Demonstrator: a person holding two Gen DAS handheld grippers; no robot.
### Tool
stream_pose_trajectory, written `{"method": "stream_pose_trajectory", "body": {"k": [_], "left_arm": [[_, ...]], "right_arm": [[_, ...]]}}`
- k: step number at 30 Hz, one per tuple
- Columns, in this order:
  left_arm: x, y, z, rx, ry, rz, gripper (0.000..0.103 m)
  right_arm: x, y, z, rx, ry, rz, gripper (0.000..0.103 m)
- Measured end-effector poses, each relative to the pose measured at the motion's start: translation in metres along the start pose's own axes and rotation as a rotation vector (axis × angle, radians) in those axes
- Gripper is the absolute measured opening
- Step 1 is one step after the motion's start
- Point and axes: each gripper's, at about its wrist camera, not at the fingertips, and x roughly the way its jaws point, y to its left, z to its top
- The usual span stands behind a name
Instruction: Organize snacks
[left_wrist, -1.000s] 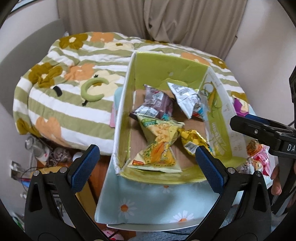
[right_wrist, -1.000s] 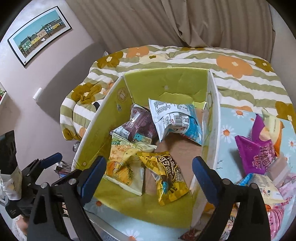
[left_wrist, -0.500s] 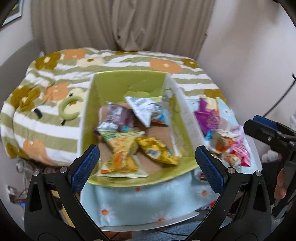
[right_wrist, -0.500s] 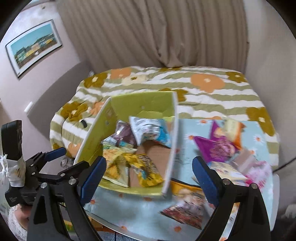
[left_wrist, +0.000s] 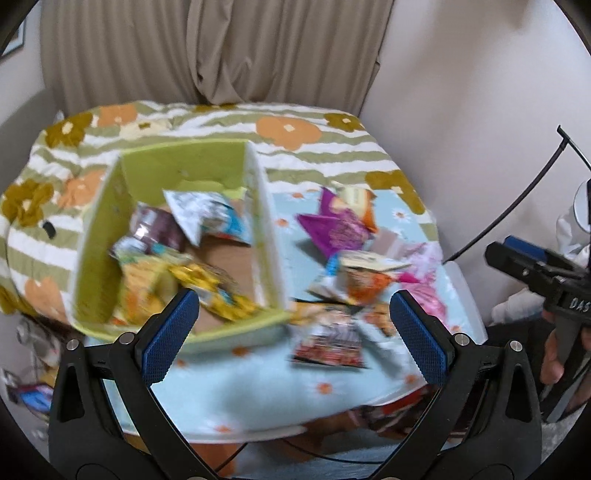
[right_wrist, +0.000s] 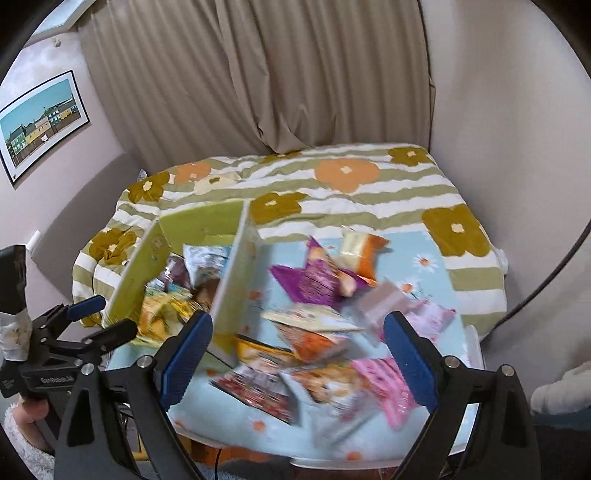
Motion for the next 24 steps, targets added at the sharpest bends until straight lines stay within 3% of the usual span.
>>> {"method": "stream_pose_trajectory", "body": {"k": [12,24], "left_arm": [[0.049,-0.094,-0.051,-0.142,0.091,0.021,0.102],[0.110,-0.117,-0.077,-0.228,0.179,0.004,0.102]], "right_arm": [[0.009,-0.100,-0.026,-0.053,0.124,0.097,0.093],[0.072,-0.150,-0.057,0.007,0.298,0.220,0.093]]}}
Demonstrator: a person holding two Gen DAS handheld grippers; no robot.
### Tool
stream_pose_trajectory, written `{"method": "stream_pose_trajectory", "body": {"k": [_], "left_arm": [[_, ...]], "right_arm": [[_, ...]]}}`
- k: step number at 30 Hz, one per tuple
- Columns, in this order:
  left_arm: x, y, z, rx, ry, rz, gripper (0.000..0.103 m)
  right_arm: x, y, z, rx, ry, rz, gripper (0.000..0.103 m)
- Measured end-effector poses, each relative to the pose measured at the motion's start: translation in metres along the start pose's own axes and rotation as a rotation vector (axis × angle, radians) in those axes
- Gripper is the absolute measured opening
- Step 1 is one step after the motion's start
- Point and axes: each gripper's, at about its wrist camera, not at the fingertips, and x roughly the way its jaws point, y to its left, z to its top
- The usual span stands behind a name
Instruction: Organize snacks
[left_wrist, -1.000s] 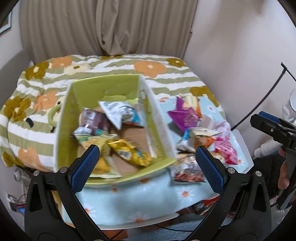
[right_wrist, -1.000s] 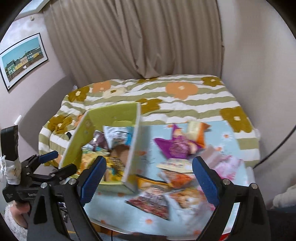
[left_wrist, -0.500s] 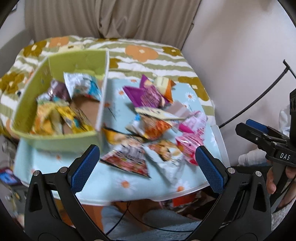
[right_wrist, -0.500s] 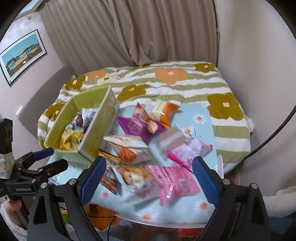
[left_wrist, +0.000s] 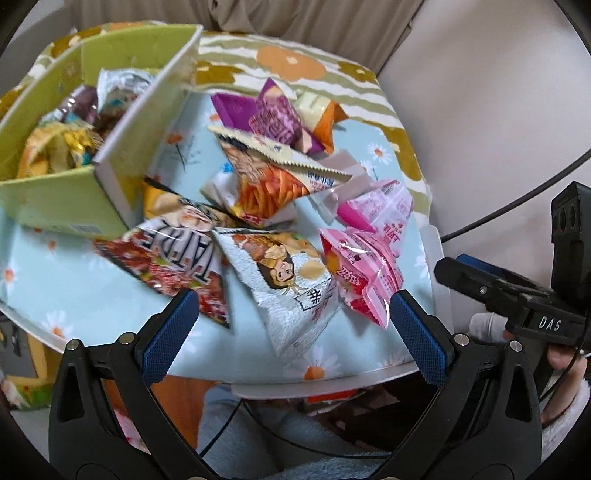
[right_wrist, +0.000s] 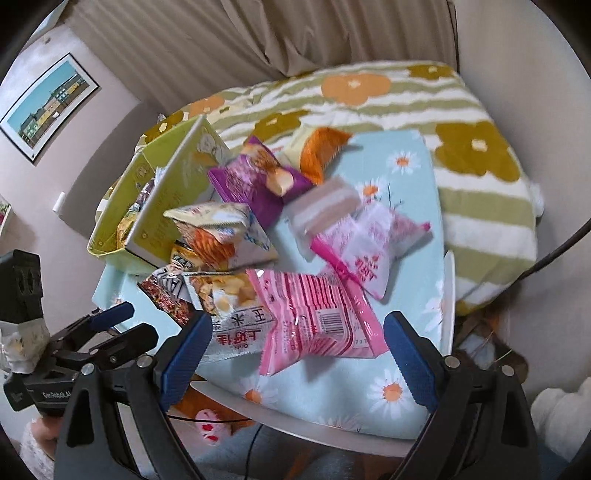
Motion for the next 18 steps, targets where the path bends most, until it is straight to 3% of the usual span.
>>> {"method": "stream_pose_trajectory", "body": {"k": [15,18], "left_arm": [[0.074,-0.001,0.011,-0.007,0.088,0.030,0.096],[0.089,0.004,0.011,-0.028,0.123,0.018,0.081]], "right_arm": [[0.045,-0.030,0.004,0.062,0.065,0.015,0.093],[0.054,-0.030,0.003,0.062,0.080,0.012,0.093]]}}
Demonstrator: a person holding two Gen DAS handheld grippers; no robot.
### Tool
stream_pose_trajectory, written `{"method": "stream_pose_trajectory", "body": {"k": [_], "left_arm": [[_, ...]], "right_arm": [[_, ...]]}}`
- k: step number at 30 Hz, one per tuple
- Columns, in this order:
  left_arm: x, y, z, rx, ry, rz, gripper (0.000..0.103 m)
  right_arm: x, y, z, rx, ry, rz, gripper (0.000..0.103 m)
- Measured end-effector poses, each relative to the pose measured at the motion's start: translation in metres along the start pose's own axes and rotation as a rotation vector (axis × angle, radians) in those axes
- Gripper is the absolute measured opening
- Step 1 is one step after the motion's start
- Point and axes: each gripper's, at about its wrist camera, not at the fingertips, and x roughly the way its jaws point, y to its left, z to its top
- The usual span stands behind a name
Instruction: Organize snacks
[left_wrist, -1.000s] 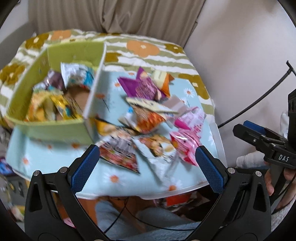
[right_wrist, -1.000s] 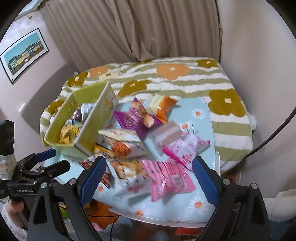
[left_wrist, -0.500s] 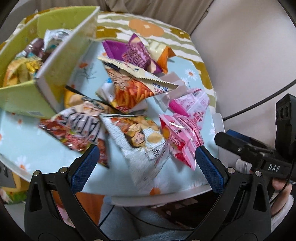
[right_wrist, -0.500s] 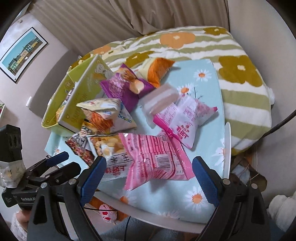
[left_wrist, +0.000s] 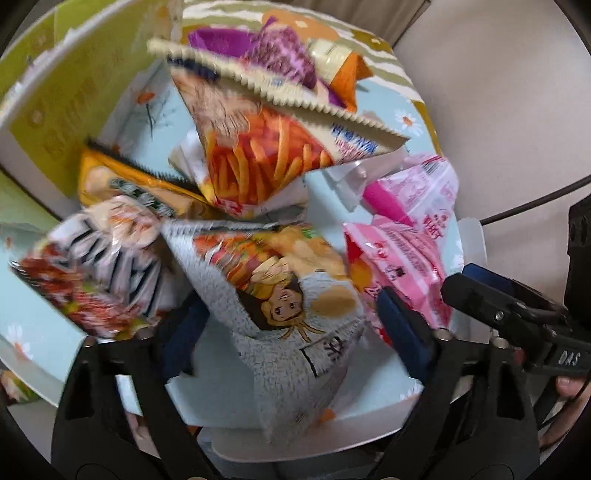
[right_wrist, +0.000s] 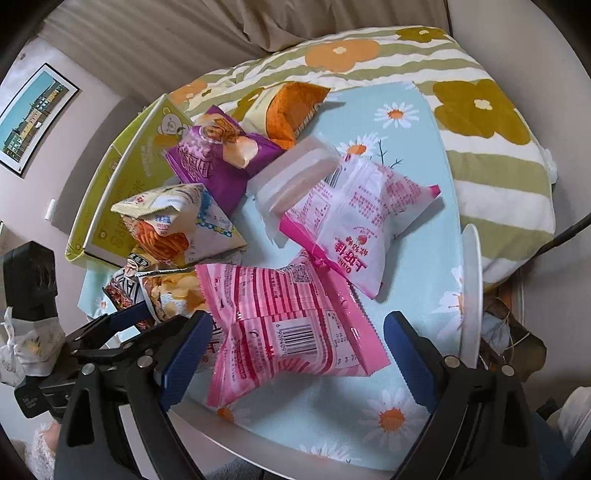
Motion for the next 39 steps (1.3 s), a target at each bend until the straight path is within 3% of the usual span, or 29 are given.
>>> {"method": "stream_pose_trajectory", "body": {"k": [3,4,8,23,32,35,37,39], "left_arm": [[0.011,0.003,-0.001,-0.005,0.028,-0.018,0.075],[0.014,0.003,-0.002,-0.006,0.038,-0.030,0.065],[0.017,0.003,-0.004,0.020,0.041,-0.027,0.061],[0.004,-0.005,-0.006,0.144,0.025,0.046,0.061],[0.004,-0.003,-0.006,0.154,0.020,0.052,0.060],[0.002,-0.003,-0.008,0.163,0.015,0.066,0.060],[0.001,-0.003,-0.009,0.164,0.014,0.069,0.060],[-0.001,-0.003,-0.012,0.169,0.011,0.074,0.060]], "right_arm": [[0.006,0.000,0.000,-0.002,0.014,-0.002,0.093],[0.008,0.000,0.001,-0.002,0.019,-0.002,0.093],[0.017,0.002,0.000,-0.015,0.040,-0.004,0.093],[0.038,0.020,0.008,-0.074,0.077,0.038,0.093],[0.056,0.028,0.006,-0.044,0.099,0.067,0.092],[0.059,0.032,0.003,-0.055,0.092,0.063,0.083],[0.059,0.035,0.000,-0.058,0.082,0.087,0.069],[0.057,0.039,-0.004,-0.062,0.072,0.088,0.064]]}}
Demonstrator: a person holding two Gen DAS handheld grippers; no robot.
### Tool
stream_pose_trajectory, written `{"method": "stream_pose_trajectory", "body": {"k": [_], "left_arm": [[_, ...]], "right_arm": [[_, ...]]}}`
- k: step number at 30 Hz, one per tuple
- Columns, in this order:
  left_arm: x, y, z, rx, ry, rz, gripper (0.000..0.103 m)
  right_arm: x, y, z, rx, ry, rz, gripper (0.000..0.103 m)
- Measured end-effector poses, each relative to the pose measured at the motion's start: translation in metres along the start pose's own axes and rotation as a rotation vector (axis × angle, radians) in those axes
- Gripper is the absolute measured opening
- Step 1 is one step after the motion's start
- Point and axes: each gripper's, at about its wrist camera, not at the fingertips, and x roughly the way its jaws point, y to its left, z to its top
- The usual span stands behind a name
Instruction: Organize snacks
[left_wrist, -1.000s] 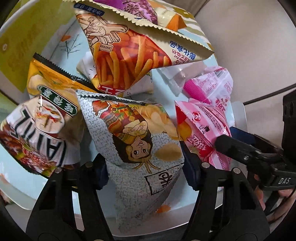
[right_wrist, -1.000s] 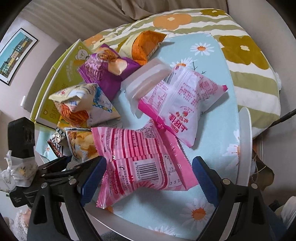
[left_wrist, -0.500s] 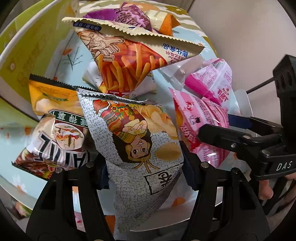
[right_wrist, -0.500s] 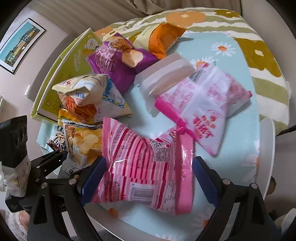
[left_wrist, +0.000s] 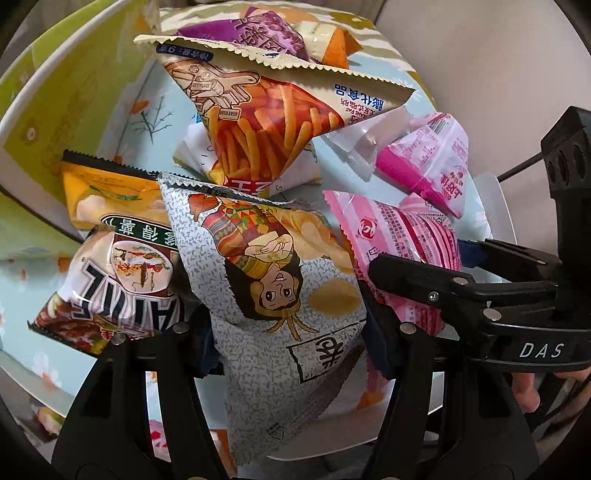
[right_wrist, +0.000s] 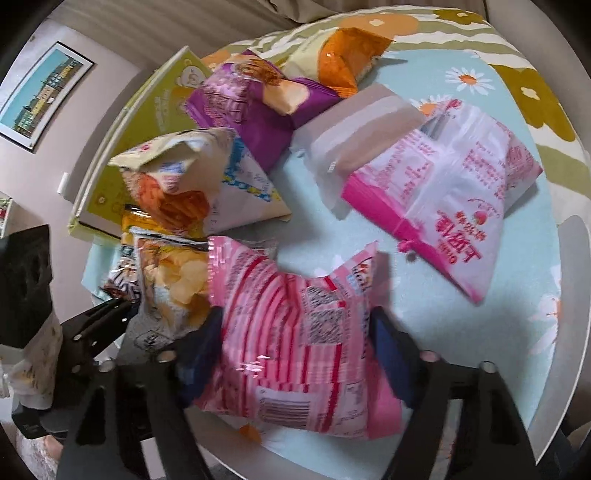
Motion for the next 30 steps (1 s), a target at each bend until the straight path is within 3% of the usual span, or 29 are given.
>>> {"method": "stream_pose_trajectory", "body": {"k": [4,16,24,30], "left_arm": [[-0.008,-0.003,-0.003,0.011,-0.007,0.003,0.059],[-0.047,-0.019,-0.006,0.053,-0.069,-0.017,0.059],[-0.104,-0.023,-0.010,0.054,-0.185,-0.032,0.059],[-0.159,0.000,-0.008,0.006,-0.306,-0.015,0.059]], "right_arm": [[-0.004,0.008,-0.006,-0.016,-0.028,-0.009,0.058],[-0.055,0.009,-0.014,-0.005,-0.128,-0.041,0.058],[-0.112,0.021,-0.015,-0.034,-0.232,-0.065,0.058],[-0.146,0.055,-0.006,-0.102,-0.307,-0.063,0.058]]}}
